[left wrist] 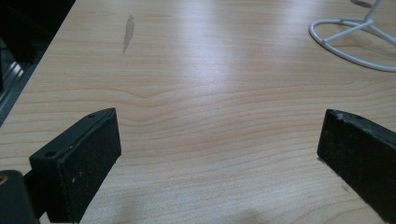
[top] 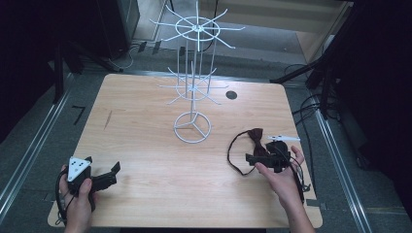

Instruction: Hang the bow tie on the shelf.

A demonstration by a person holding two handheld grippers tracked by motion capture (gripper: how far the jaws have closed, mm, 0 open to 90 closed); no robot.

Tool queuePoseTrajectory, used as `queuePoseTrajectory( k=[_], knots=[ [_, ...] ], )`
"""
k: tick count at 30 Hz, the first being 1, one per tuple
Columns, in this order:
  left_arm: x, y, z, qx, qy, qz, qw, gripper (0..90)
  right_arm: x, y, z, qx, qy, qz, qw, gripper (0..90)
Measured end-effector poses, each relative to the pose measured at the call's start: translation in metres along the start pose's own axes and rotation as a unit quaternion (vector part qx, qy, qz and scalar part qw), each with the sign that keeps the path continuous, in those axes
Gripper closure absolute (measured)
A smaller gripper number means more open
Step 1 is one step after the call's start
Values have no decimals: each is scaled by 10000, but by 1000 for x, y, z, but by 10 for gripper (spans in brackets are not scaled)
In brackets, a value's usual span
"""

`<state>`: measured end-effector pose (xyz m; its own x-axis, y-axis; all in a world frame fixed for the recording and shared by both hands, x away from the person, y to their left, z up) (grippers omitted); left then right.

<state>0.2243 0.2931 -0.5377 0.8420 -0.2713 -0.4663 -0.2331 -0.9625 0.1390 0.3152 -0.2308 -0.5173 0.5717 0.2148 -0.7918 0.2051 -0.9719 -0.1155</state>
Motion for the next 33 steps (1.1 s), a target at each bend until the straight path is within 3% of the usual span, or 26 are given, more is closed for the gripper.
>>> queuePoseTrajectory(
  k=[8, 11, 14, 17, 20, 21, 26, 33],
  knots=[
    [0, 0, 0, 11, -8, -2, 10000, 1, 20, 4, -14, 123, -172, 272, 9994, 0],
    [0, 0, 0, 11, -13, -23, 10000, 13, 23, 7, -14, 203, -219, 259, 9992, 19],
    [0, 1, 0, 25, -27, -35, 10000, 18, 29, 13, -13, 303, -316, 402, 9982, 115],
    [0, 1, 0, 25, -27, -38, 10000, 19, 31, 14, -12, 295, -340, 433, 9980, 137],
    [0, 1, 0, 25, -25, -45, 10000, 19, 33, 15, -10, 226, -315, 455, 9982, 260],
    [0, 1, 0, 25, -25, -45, 10000, 19, 33, 15, -10, 226, -315, 455, 9982, 260],
    [0, 1, 0, 27, -22, -52, 10000, 20, 35, 17, -7, 215, -264, 194, 9992, 456],
    [1, 1, 0, 33, -14, -57, 10000, 21, 37, 20, -2, 115, -261, 202, 9994, 600]
  ],
)
Point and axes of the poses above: each handheld gripper's, and its own axes: x roughly forward along the jaws, z roughly out of its underside, y roughly to its right, the point moved 3 cm from there along x, roughly forward along the jaws, and after that the axes turned 6 degrees about z, right-handed, at the moved point
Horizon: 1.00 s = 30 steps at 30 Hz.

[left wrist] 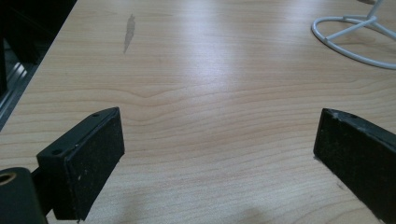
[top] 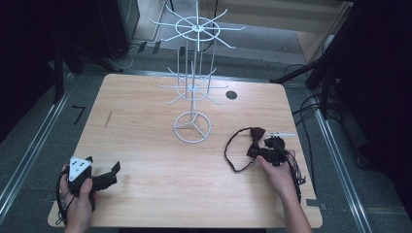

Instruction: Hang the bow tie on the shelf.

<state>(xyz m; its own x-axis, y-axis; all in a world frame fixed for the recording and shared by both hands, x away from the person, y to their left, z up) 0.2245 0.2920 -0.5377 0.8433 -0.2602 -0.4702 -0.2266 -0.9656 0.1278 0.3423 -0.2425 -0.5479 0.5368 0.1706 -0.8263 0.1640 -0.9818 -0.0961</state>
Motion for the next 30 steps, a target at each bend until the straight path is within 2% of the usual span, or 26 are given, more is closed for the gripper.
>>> queuePoseTrajectory(
  k=[3, 5, 6, 7, 9, 13, 21, 24, 25, 26, 27, 29, 30],
  knots=[
    [0, 0, 0, -2, 5, -3, 10000, 21, 0, 1, 1, -32, 43, 20, 10000, 651],
    [0, 0, 0, 7, 22, -28, 10000, 22, -1, 1, 3, -112, 94, 83, 9999, 742],
    [0, 0, 0, 7, 22, -28, 10000, 22, -1, 1, 3, -112, 94, 83, 9999, 742],
    [0, 0, 0, 8, 34, -46, 10000, 23, -3, 1, 4, -154, 162, 43, 9997, 822],
    [-1, 0, 0, 9, 36, -41, 10000, 24, -4, 1, 5, -223, 224, 26, 9995, 851],
    [-1, 0, 0, 0, 38, -33, 10000, 24, -5, 0, 6, -321, 343, 56, 9989, 866],
    [-1, 0, 0, -10, 38, -25, 10000, 24, -13, -2, 7, -345, 816, 65, 9960, 870],
    [-1, 0, 0, -9, 42, -21, 10000, 24, -19, -4, 6, -346, 1042, 106, 9939, 870],
    [-1, 0, 0, -19, 45, -15, 10000, 24, -23, -5, 5, -316, 1215, 94, 9920, 870],
    [-1, 0, 0, -19, 45, -15, 10000, 24, -23, -5, 5, -316, 1215, 94, 9920, 870],
    [-1, -1, 0, -39, 79, -27, 10000, 24, -27, -5, 4, -315, 1385, 98, 9898, 870],
    [-1, -1, 0, -65, 94, -32, 9999, 24, -30, -6, 3, -285, 1458, 83, 9889, 870],
    [-1, -1, 0, -66, 113, -67, 9999, 27, -34, -7, 2, -266, 1625, 34, 9863, 870]
  ],
)
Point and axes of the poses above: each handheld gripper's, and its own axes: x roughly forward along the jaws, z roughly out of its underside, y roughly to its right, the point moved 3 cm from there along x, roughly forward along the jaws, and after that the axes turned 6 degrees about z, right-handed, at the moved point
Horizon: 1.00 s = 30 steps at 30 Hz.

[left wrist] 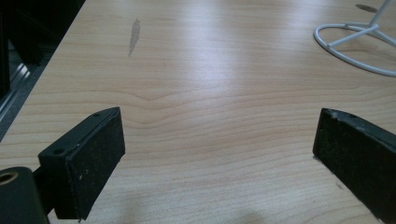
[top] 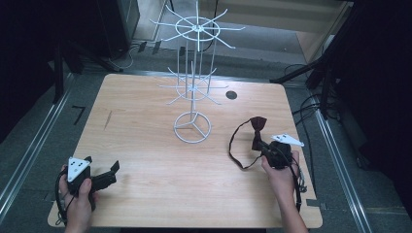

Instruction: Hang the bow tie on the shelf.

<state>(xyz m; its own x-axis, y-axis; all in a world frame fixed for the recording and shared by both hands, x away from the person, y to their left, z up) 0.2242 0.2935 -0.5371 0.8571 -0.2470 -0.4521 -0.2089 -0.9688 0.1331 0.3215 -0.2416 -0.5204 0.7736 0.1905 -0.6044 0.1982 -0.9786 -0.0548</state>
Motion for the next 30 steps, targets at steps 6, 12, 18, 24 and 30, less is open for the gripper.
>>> queuePoseTrajectory(
  k=[6, 12, 18, 24, 30],
  knots=[
    [0, -1, 0, -84, 41, 41, 9999, 36, -9, -7, -8, -43, 264, -117, 9996, 869],
    [-2, 2, 1, 68, 121, 0, 9999, 36, -17, -16, -19, -88, 493, -234, 9985, 868],
    [-3, 4, 1, 160, 118, 10, 9998, 36, -23, -28, -33, -32, 693, -390, 9968, 868],
    [-5, 2, 2, 59, 147, 74, 9998, 36, -26, -40, -46, -33, 842, -470, 9953, 868],
    [-6, 2, 2, 66, 159, 102, 9998, 36, -31, -51, -56, -69, 972, -555, 9937, 868]
  ],
)
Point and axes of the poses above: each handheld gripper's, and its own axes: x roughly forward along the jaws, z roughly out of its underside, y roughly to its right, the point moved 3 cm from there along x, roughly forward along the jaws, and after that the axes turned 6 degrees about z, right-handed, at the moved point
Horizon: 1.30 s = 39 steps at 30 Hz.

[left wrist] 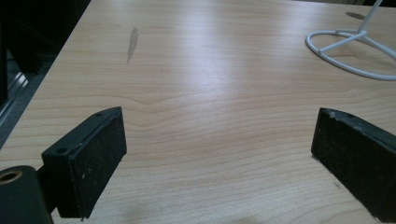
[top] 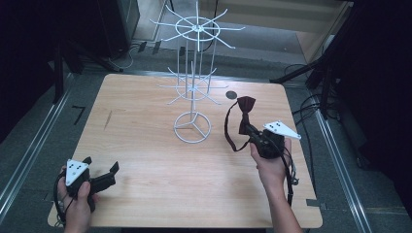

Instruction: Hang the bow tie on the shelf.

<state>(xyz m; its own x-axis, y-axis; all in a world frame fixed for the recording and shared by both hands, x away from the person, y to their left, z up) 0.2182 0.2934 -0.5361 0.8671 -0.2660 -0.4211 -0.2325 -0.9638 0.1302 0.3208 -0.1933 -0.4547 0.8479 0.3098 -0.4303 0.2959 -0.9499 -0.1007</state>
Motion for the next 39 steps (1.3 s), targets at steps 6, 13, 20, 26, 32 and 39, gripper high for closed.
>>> queuePoseTrajectory(
  k=[6, 13, 20, 26, 32, 39],
  knots=[
    [0, 0, 0, -9, -13, 9, 10000, 36, -2, -12, -11, -70, 124, -92, 9999, 868],
    [0, 0, 0, -3, -3, 6, 10000, 36, -4, -22, -19, -79, 223, -159, 9996, 867],
    [0, 0, 0, 15, -14, 6, 10000, 36, -4, -24, -23, -81, 270, -165, 9995, 867],
    [0, 0, 0, 25, -15, 0, 10000, 36, -6, -27, -27, -72, 313, -189, 9993, 866],
    [0, 0, 0, 23, -11, 7, 10000, 36, -5, -25, -33, -59, 365, -120, 9992, 866],
    [0, 0, 0, 21, -5, 22, 10000, 36, -1, -24, -42, -78, 420, -76, 9991, 866]
  ],
)
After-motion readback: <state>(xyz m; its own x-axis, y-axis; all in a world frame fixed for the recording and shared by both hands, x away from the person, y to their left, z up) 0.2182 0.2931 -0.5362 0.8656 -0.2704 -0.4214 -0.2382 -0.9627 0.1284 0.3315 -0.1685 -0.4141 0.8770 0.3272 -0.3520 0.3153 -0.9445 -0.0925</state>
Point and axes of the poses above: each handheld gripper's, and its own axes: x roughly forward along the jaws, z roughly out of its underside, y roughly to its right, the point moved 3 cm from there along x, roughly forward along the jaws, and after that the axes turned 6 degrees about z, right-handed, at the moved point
